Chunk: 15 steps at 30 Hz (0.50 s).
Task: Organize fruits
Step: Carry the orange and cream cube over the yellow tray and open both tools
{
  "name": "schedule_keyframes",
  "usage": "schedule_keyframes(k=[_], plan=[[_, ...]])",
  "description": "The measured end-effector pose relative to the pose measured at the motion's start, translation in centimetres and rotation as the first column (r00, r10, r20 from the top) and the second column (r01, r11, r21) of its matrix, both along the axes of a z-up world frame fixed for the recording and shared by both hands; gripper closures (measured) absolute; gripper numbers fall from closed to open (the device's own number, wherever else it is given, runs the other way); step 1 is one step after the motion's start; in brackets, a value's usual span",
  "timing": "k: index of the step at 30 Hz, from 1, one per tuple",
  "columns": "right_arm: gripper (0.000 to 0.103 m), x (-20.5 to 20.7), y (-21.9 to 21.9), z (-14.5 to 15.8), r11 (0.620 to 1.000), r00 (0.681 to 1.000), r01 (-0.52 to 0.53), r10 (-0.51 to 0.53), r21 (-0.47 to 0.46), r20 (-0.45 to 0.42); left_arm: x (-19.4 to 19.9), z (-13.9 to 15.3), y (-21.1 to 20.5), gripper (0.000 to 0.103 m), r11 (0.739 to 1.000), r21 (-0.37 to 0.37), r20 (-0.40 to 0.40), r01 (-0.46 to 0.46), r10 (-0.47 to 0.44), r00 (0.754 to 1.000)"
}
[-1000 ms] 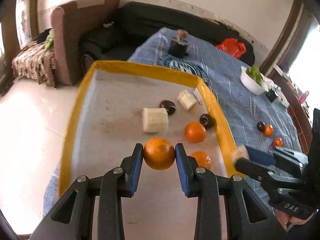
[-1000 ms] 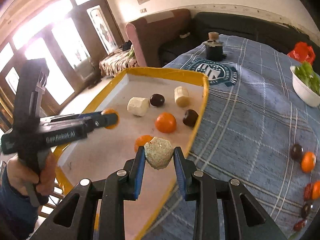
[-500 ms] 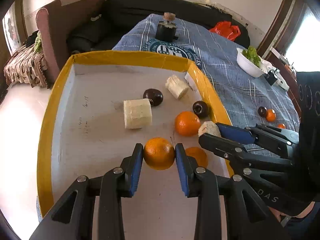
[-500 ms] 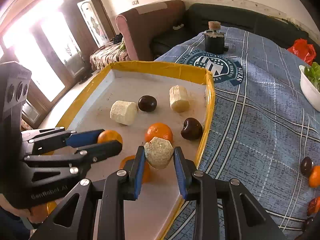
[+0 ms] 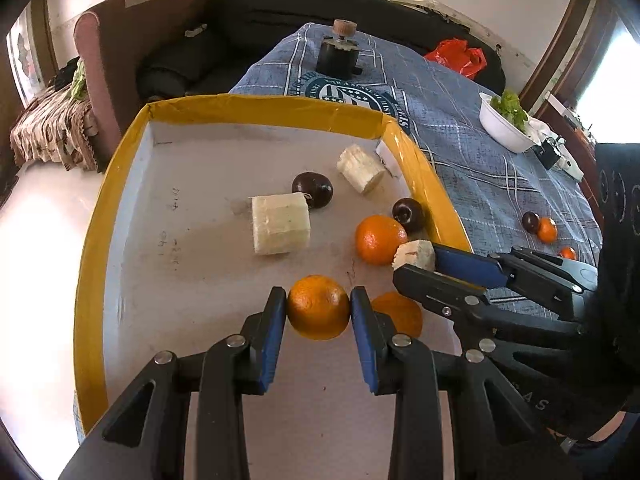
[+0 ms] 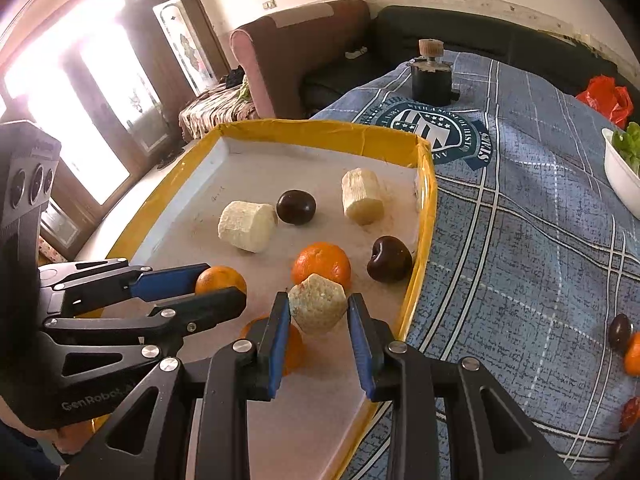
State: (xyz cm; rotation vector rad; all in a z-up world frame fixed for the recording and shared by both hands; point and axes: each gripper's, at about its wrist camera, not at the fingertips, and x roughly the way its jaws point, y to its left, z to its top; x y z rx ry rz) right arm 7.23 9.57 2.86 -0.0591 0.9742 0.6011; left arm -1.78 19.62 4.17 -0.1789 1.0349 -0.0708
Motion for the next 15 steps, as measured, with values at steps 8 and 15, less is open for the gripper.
schedule_keyframes(k=[8,15], plan=[[0.066,-0.2,0.1,0.2,1.0,1.0,0.0,0.0,-0.009,0.011,-0.2,0.1,0.5,0.066,1.0,-0.014,0.003,-0.018,0.018,1.0],[0.053,-0.8,-1.0,1.5,0.999,1.0,0.015,-0.016,0.04,0.021,-0.9,1.0,0.8,0.051,0.998,0.027,0.053,-0.048,0.047,0.997]])
